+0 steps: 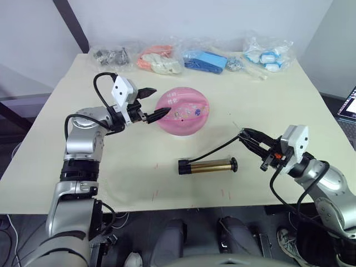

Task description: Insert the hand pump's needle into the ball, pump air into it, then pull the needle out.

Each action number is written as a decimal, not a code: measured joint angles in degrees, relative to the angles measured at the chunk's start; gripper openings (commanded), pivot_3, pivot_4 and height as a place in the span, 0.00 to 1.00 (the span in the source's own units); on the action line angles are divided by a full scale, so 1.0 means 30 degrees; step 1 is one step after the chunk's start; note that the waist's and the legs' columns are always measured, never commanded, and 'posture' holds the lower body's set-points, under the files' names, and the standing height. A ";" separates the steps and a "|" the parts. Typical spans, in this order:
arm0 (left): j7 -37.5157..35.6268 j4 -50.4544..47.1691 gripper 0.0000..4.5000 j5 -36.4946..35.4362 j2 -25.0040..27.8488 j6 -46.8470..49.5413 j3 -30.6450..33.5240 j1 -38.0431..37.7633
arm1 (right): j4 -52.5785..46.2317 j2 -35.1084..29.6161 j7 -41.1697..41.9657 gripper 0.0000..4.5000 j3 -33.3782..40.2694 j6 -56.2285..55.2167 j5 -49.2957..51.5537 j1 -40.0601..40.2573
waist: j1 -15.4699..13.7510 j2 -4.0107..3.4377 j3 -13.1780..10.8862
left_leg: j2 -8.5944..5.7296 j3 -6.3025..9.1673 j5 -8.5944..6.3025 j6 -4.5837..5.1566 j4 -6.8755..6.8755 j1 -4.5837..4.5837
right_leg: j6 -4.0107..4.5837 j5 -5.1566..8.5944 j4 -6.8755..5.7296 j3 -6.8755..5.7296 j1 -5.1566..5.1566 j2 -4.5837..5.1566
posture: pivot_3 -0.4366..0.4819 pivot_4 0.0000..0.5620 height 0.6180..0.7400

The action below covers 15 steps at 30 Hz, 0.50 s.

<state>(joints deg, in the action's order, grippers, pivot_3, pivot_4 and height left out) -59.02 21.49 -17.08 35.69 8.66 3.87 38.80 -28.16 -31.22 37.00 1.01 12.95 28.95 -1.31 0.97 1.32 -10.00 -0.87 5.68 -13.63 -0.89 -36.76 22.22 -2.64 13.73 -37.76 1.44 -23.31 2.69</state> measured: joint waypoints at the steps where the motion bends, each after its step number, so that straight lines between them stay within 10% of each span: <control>1: -0.0032 0.0758 0.99 0.0252 0.0000 -0.0229 -0.0118 0.0406 | 0.0048 0.0080 0.0096 0.07 -0.0011 -0.0115 -0.0174 -0.0019 | -0.0002 0.0001 0.0000 | 0.0000 0.0002 0.0000 0.0000 0.0000 0.0001 | 0.0000 0.0000 -0.0002 -0.0002 0.0000 -0.0001 | 0.48 0.27 1.00; 15: 0.0134 1.1083 0.99 0.4186 -0.1026 -0.4125 -0.2079 0.5537 | 0.0225 0.0804 0.0262 0.07 -0.0234 -0.0381 -0.1113 -0.0668 | 0.0040 0.0015 -0.0008 | -0.0027 0.0067 0.0000 0.0001 -0.0096 0.0157 | 0.0003 -0.0005 -0.0054 -0.0056 -0.0100 -0.0001 | 0.48 0.27 1.00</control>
<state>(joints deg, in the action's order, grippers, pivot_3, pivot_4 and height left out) -58.62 54.74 -4.52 32.61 -3.72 -2.37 55.42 -27.49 -28.80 37.79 0.31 11.81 25.62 -3.31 1.09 1.36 -10.03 -0.95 5.89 -13.63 -0.89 -37.05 22.69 -2.63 13.72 -37.92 1.28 -23.60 2.68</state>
